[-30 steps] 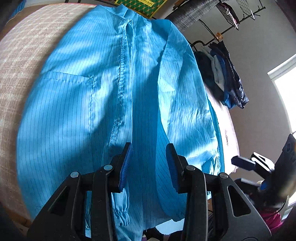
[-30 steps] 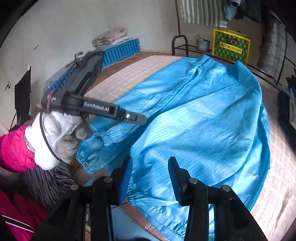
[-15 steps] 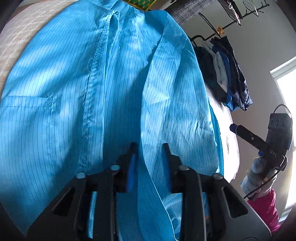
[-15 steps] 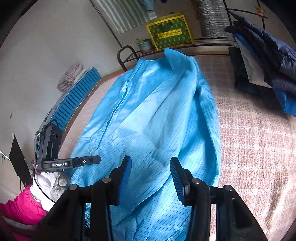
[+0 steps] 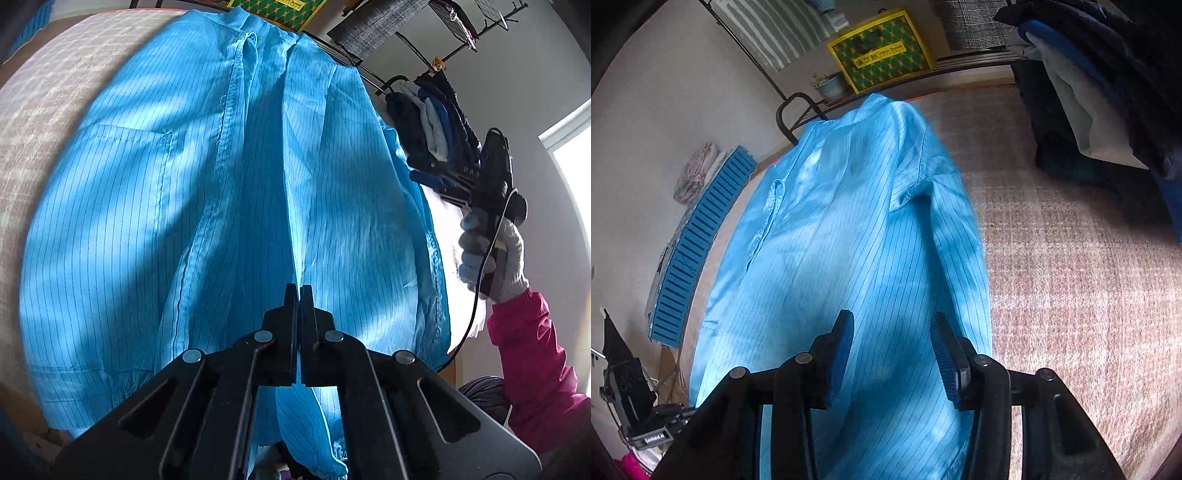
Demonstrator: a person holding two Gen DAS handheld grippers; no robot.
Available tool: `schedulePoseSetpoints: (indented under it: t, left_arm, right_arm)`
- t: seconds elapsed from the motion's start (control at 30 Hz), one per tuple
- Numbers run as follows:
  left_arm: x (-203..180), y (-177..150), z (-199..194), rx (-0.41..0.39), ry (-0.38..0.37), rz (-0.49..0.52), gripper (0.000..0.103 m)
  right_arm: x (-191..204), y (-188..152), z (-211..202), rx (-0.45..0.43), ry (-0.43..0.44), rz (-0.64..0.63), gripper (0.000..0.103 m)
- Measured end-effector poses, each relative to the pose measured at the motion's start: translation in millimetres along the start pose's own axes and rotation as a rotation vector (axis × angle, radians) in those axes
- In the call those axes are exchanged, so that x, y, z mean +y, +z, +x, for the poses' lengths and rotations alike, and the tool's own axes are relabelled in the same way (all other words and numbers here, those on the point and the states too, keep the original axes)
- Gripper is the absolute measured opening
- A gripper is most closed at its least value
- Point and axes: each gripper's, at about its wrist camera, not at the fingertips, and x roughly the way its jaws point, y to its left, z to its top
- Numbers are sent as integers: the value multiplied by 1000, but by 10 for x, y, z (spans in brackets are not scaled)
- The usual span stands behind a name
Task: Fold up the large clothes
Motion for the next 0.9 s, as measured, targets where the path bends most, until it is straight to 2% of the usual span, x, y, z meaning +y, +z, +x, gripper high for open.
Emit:
schedulePoseSetpoints:
  t: [0.17,0.33,0.4,0.5,0.53,0.57,0.6,0.7,0.83,0.9]
  left_arm:
    - [-57,22,40,0,26,24,0]
    - [-86,42,82,17,27,36,0]
    - [-96,54,100,22,18,33,0]
    - [-96,43,103,29,6,31,0]
    - [-101,52,110,31,3,32,0]
    - [-109,52,112,31,4,33,0]
    - [-113,54,109,31,1,31,0]
    - [-139,67,103,27,-16,21,0]
    - [-195,97,139,18,-8,40,0]
    - [-197,110,180,21,4,55,0]
  right_arm:
    - [-64,363,259,-10,16,79,46]
    - [-314,687,504,-11,43,239,45]
    - [-373,780,580,-6,33,265,43]
    - [-361,914,657,3,12,247,35]
    - [-353,947,667,3,1,240,25]
    - [-352,954,659,5,-15,234,9]
    - [-358,976,644,4,-32,233,3]
    - [-409,1054,472,-36,-69,215,1]
    - [-726,1112,259,-98,-151,287,1]
    - [-741,1095,241,-101,-138,273,1]
